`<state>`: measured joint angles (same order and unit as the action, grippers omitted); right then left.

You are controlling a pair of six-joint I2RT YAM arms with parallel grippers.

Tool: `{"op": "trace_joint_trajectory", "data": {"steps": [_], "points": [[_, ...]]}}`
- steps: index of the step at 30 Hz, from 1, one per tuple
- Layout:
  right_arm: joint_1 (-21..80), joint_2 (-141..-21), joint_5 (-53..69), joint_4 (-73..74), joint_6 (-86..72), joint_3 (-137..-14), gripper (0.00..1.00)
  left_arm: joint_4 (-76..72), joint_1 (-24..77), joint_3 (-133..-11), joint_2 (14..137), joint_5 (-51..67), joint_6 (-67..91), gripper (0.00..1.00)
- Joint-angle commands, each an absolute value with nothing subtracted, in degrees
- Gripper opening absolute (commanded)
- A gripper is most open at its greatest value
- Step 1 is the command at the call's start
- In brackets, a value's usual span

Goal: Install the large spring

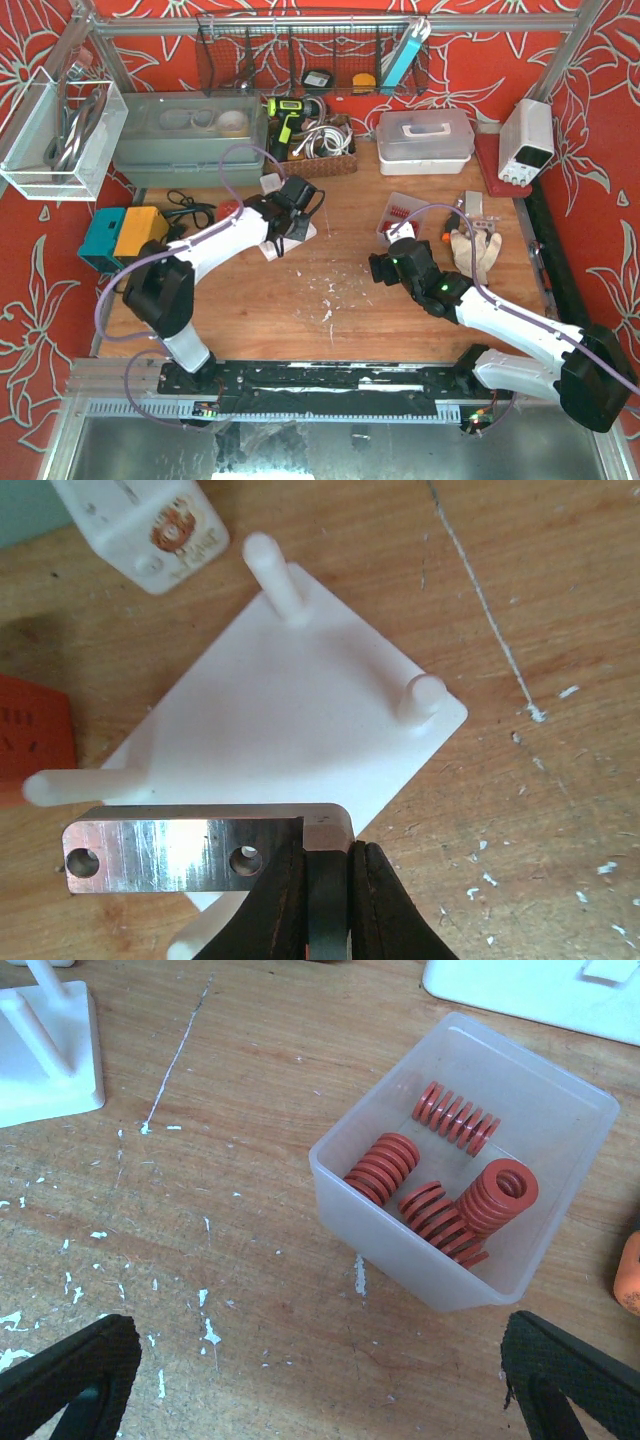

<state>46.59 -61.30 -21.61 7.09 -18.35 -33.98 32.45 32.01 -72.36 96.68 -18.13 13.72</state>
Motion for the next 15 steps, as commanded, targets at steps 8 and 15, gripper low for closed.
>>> {"op": "trace_joint_trajectory", "data": {"steps": [8,15], "points": [[47.1,-60.6,-22.3,7.3,-18.6,-34.8,0.99,31.0,28.7,-62.3,80.1,-24.4,18.4,0.06],[47.1,-60.8,-21.8,7.1,-18.7,-34.7,0.99,22.4,14.3,-47.3,70.3,-16.7,21.0,0.04]]}}
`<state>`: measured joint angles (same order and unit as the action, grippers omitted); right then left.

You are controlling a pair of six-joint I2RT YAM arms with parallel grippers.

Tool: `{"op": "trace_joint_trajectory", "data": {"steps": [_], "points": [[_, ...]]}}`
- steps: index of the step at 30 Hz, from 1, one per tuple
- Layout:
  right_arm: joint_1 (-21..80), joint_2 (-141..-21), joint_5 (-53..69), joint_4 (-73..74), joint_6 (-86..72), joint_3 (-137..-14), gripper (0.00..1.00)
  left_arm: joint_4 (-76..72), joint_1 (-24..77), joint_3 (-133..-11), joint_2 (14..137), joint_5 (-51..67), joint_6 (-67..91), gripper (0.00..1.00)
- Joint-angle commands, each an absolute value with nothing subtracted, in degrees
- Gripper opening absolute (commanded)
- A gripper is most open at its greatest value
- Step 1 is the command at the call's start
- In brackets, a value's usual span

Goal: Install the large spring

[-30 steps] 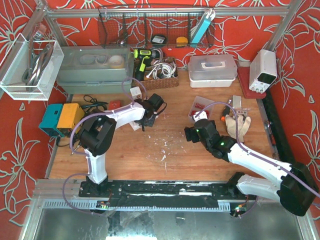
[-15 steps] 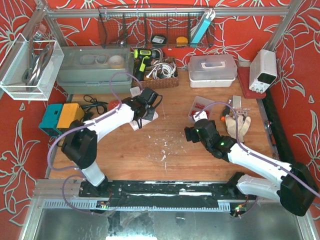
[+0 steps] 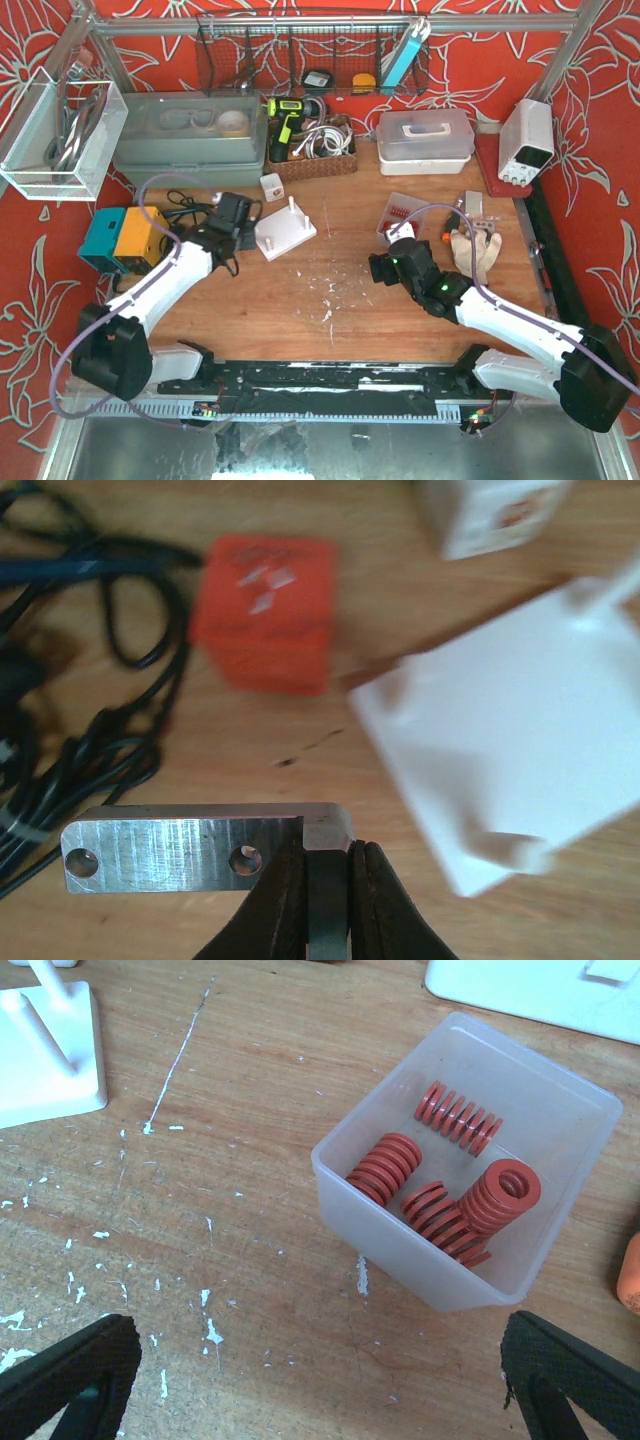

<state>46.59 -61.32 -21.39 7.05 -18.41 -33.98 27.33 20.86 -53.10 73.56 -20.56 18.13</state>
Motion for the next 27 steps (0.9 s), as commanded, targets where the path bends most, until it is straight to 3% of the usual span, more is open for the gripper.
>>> {"op": "trace_joint_trajectory", "data": {"steps": [1,14,20,27], "points": [[47.1,-60.7,-22.0,7.2,-18.7,-34.7,0.99,21.4,13.1,-46.5,70.3,-15.5,21.8,0.04],[47.1,-61.0,-22.5,7.3,-18.8,-34.8,0.99,10.2,4.4,-35.8,75.2,-13.1,32.7,0.00],[47.1,-60.8,-23.0,7.4,-18.8,-34.7,0.99,8.7,4.0,-35.0,79.3,-13.4,32.7,0.07],[47.1,-60.9,-23.0,7.1,-18.9,-34.6,0.99,11.4,4.0,-37.1,77.3,-13.9,33.1,0.54]]}}
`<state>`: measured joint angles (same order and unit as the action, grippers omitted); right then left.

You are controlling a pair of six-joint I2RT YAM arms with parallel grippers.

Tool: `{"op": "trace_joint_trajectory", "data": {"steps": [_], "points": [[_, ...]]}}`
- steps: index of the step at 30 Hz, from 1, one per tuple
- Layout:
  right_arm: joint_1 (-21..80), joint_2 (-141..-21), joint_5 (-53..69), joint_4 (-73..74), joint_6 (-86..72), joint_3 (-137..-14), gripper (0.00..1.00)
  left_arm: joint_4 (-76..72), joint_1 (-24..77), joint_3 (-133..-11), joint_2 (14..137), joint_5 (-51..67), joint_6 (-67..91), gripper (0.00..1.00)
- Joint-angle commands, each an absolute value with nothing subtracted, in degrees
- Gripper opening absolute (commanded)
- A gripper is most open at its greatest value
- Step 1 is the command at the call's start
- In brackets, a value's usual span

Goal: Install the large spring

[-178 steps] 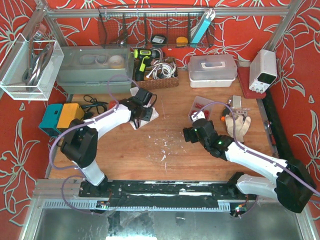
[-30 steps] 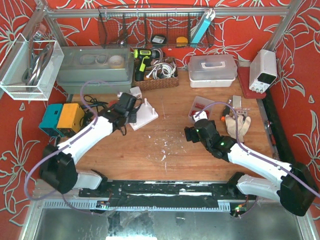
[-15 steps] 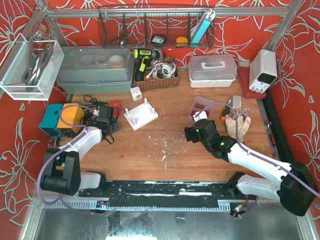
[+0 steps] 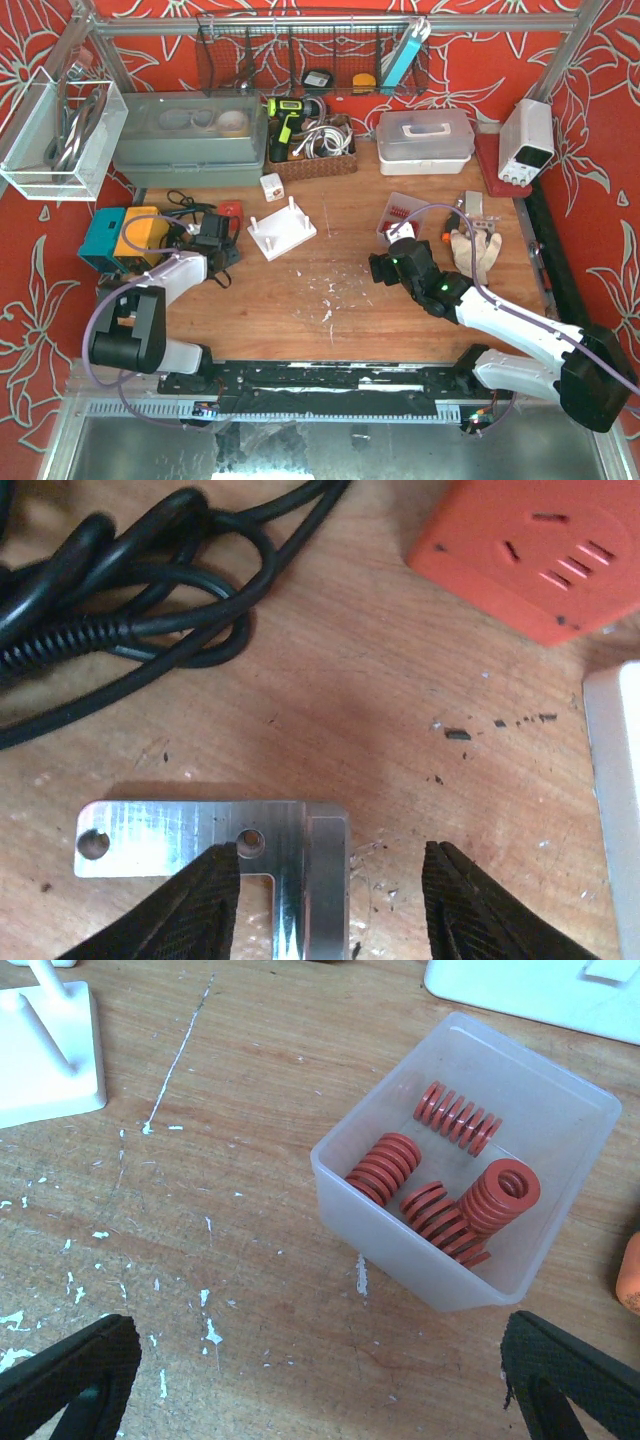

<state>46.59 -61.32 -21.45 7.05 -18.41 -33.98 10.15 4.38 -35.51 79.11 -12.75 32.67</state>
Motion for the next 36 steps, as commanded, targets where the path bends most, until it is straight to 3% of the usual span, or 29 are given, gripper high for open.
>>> {"op": "trace_joint_trajectory", "data": {"steps": [1,8,9,10,11,18,25,32,36], "points": [[47.1,-61.0,-23.2,7.0,-19.0,-34.5,0.99,12.0,4.0,-37.5,76.5,-14.2,33.0,0.58],[47.0,-61.2,-28.2,8.9,-21.3,-35.4,0.99,12.3,4.2,-40.1,66.8,-9.5,28.7,0.81],[47.0,-61.1,-29.0,9.1,-21.5,-35.5,0.99,10.6,4.4,-39.7,64.8,-7.4,27.9,0.85],[46.9,-61.2,-29.9,9.4,-21.6,-35.7,0.99,7.8,4.5,-38.6,62.8,-4.6,27.2,0.97],[46.8,-61.2,-30.6,10.1,-21.8,-36.2,0.99,5.0,4.5,-36.5,60.7,-1.3,26.9,1.00],[44.6,-64.1,-35.9,20.6,-20.1,-43.9,0.99,-5.8,9.2,-32.2,54.3,12.8,26.1,1.00],[37.7,-70.5,-30.2,24.3,-15.6,-51.0,0.96,-14.0,27.4,-32.6,58.5,11.5,20.0,1.00],[30.3,-83.4,-20.4,30.9,-8.9,-62.7,0.85,-23.0,37.0,-30.6,63.3,13.4,14.0,1.00],[28.3,-92.0,-20.8,35.3,-6.8,-68.6,0.68,-28.2,39.4,-24.1,63.8,10.3,11.0,1.00]]}}
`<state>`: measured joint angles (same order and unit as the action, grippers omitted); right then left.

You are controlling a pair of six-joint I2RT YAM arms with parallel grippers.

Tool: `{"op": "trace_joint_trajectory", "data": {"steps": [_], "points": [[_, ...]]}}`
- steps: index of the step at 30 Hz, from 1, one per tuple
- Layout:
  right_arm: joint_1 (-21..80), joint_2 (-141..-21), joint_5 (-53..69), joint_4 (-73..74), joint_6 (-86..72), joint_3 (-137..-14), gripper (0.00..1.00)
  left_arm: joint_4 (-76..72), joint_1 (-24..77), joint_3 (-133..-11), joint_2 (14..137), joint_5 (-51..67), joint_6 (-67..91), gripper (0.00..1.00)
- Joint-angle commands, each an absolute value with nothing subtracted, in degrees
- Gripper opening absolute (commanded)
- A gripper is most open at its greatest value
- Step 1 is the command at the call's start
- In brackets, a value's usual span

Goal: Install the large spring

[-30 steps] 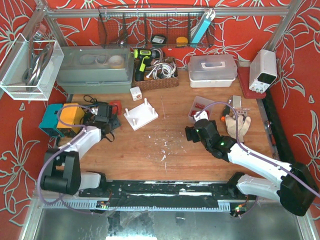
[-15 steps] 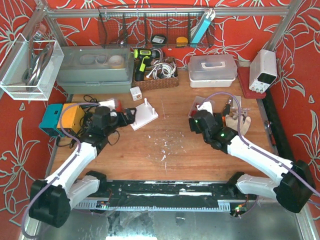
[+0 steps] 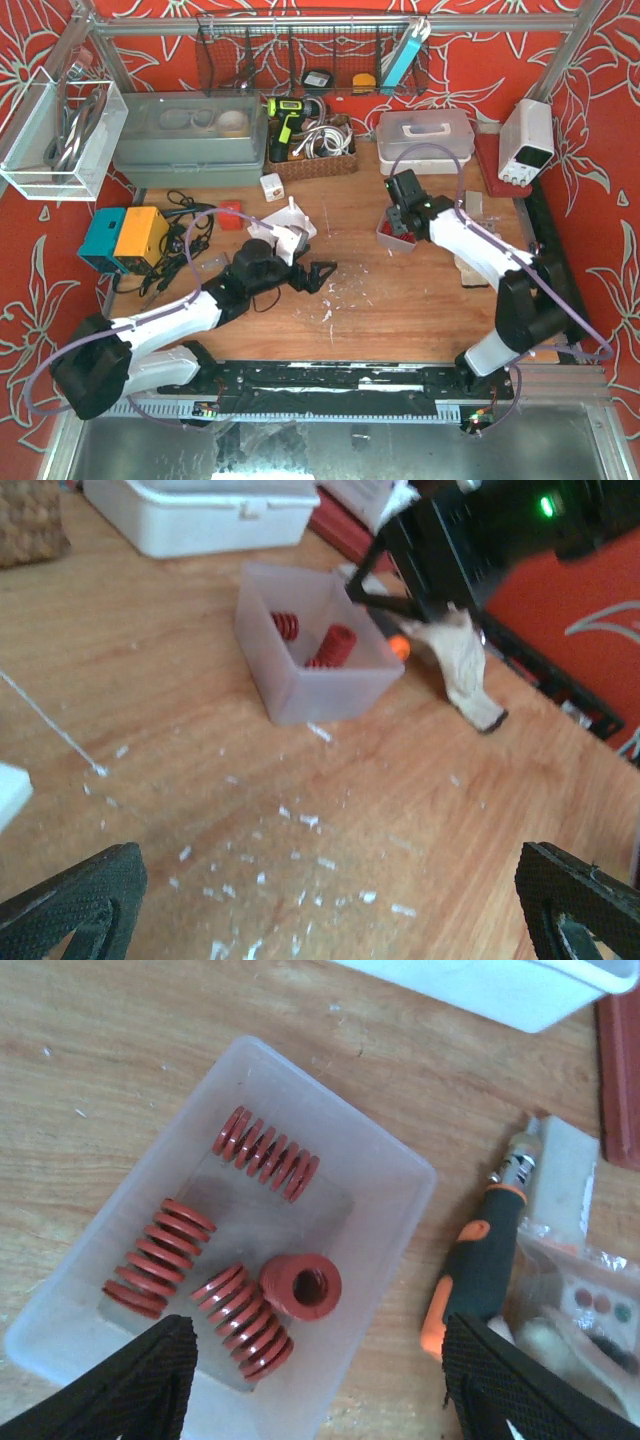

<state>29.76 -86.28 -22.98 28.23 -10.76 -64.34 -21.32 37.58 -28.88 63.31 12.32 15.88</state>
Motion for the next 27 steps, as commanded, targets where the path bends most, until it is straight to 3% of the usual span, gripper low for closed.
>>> {"op": "trace_joint_trajectory", "data": {"steps": [1,5,9,15,27], "points": [[27.9,-93.8,-19.8,35.9,-6.2,-70.0,0.66,-28.8,39.6,-23.1,63.8,9.1,10.6,1.00],[27.5,-100.9,-19.5,40.7,-3.3,-77.4,0.53,-30.5,39.6,-22.0,62.1,7.8,10.4,1.00],[26.6,-105.6,-20.6,44.5,-1.8,-82.5,0.46,-30.9,39.7,-20.7,59.4,4.8,10.2,1.00],[26.0,-111.1,-20.8,49.0,-1.5,-88.2,0.44,-30.2,39.7,-20.2,57.2,2.9,9.7,1.00],[24.5,-117.0,-22.3,55.2,-2.0,-93.7,0.50,-29.7,39.7,-20.2,55.0,2.8,9.8,1.00]]}}
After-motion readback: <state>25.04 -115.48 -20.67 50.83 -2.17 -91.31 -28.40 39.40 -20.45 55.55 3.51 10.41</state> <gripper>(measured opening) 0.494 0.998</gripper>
